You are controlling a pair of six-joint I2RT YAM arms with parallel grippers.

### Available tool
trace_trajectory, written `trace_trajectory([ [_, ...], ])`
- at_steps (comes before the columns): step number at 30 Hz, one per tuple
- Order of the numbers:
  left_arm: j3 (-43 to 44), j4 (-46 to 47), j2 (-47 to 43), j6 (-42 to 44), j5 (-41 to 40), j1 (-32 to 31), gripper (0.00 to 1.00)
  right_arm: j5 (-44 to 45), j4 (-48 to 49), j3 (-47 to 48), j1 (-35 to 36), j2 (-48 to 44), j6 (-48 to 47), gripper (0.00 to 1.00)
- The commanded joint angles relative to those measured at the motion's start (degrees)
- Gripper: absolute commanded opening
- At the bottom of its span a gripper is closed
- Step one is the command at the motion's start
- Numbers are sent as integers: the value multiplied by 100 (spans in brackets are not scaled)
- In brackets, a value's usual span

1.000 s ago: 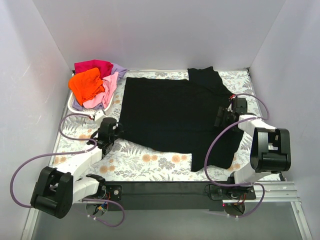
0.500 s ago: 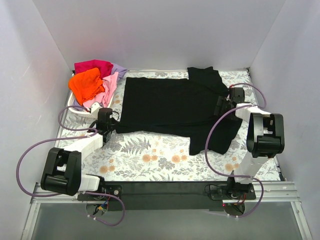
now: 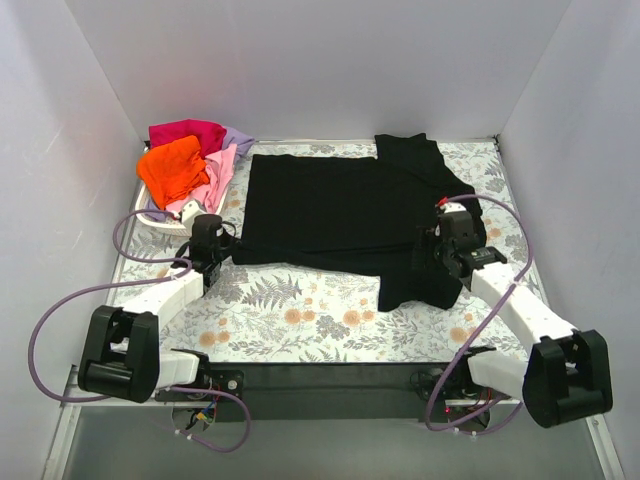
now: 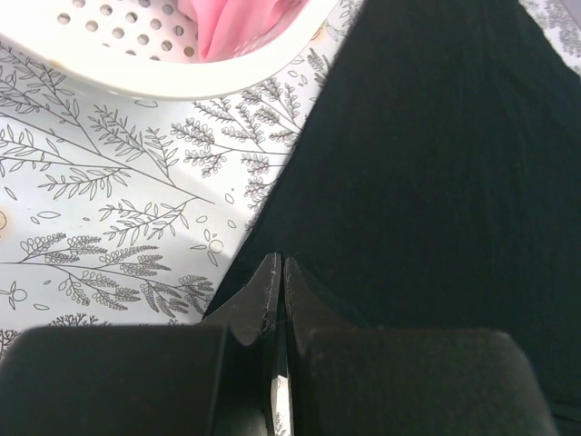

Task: Fold and stack the t-shirts
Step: Flatten the tshirt out

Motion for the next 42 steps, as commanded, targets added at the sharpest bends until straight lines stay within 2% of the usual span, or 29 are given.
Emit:
trace_trajectory([
  [1, -57, 111, -287, 78, 98, 35, 0, 263, -1035, -321, 263, -455, 347, 73],
  [10, -100, 85, -340, 87, 151, 26, 0, 649, -1960, -181, 940, -641, 603, 74],
  [16, -118, 68, -375, 96, 134, 26, 0, 667, -1969, -111, 1090, -17, 497, 72],
  [23, -118, 85, -375, 104, 125, 26, 0, 931, -1591, -120, 1099, 291, 453, 62],
  [24, -118, 94, -366, 104, 125, 26, 0, 957, -1556, -102, 1099, 335, 445, 55],
  [26, -118, 85, -358, 104, 134, 26, 0, 1001, -1468, -24, 1099, 492, 374, 48],
  [27, -127, 85, -358, 104, 125, 26, 0, 1001, -1451, 20, 1099, 554, 331, 39],
  [29, -136, 85, -384, 113, 116, 26, 0, 1001, -1424, 126, 1099, 660, 225, 29],
  [30, -136, 85, -393, 113, 99, 26, 0, 992, -1415, 239, 1099, 687, 190, 18],
  [33, -144, 85, -436, 122, 98, 26, 0, 966, -1415, 555, 1099, 713, 67, 1],
  [37, -145, 94, -437, 122, 177, 26, 0, 1045, -1407, 1047, 1099, 774, -100, 1],
  [42, -145, 103, -419, 131, 213, 26, 0, 1203, -1284, 1637, 1064, 1389, -302, 1],
])
